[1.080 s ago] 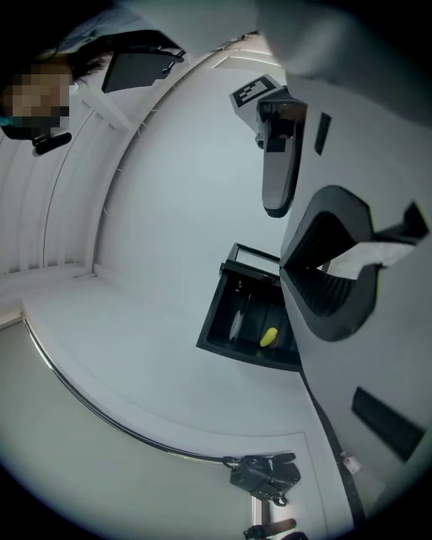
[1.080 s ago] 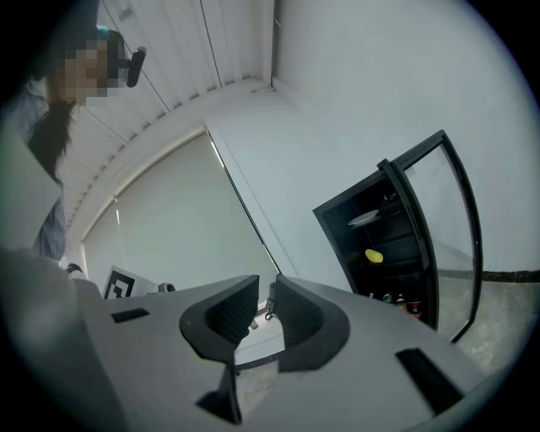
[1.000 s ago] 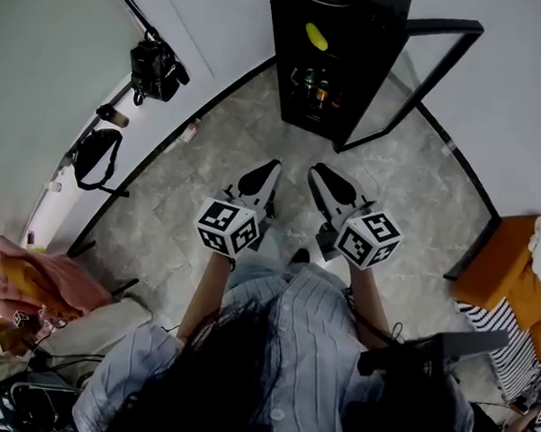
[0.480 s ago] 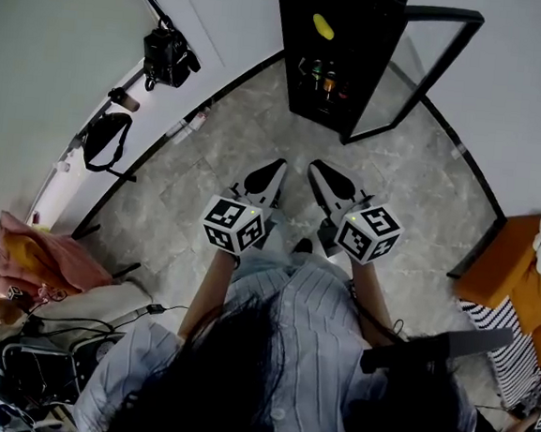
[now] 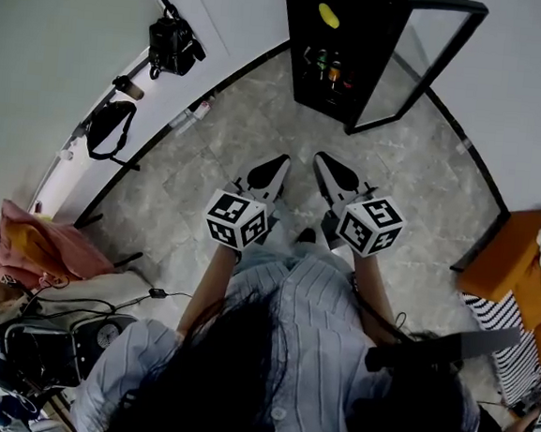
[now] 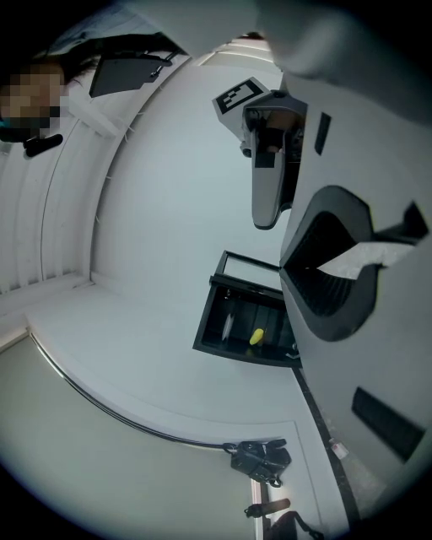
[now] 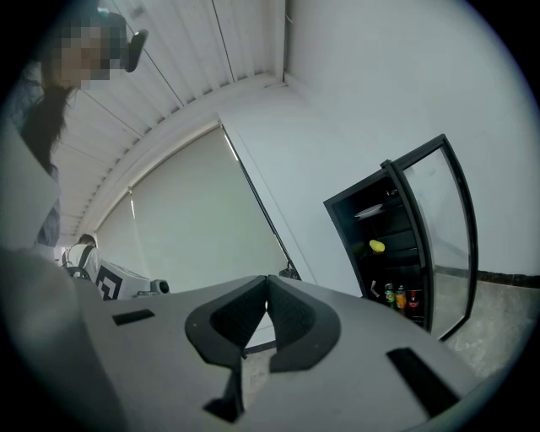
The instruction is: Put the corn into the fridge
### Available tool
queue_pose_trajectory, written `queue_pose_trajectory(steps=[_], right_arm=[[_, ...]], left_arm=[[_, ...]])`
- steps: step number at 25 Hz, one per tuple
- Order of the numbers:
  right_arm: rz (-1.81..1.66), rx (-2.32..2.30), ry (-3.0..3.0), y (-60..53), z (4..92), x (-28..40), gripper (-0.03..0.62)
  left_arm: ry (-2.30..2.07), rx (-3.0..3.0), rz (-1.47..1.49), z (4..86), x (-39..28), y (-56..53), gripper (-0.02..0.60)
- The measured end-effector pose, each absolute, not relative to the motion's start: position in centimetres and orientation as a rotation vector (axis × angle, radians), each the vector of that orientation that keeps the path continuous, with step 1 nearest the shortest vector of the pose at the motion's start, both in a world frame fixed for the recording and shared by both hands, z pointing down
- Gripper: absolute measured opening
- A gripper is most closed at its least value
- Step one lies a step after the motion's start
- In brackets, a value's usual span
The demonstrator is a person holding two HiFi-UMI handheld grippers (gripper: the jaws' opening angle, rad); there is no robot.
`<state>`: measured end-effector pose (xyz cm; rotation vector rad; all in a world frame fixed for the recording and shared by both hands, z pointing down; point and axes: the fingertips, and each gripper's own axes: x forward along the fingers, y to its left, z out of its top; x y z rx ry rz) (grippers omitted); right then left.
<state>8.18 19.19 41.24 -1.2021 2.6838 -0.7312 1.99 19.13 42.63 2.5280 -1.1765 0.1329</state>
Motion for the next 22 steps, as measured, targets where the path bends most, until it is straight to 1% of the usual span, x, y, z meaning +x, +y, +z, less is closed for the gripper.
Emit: queue_pose_trajectory(steps=[22], right_arm=[[-0.646, -1.185, 2.815, 19.7, 41.7, 5.9, 0.017]], left_arm=[[-1.220, 2.514, 0.115, 42.6, 0.2, 19.5, 0.006]])
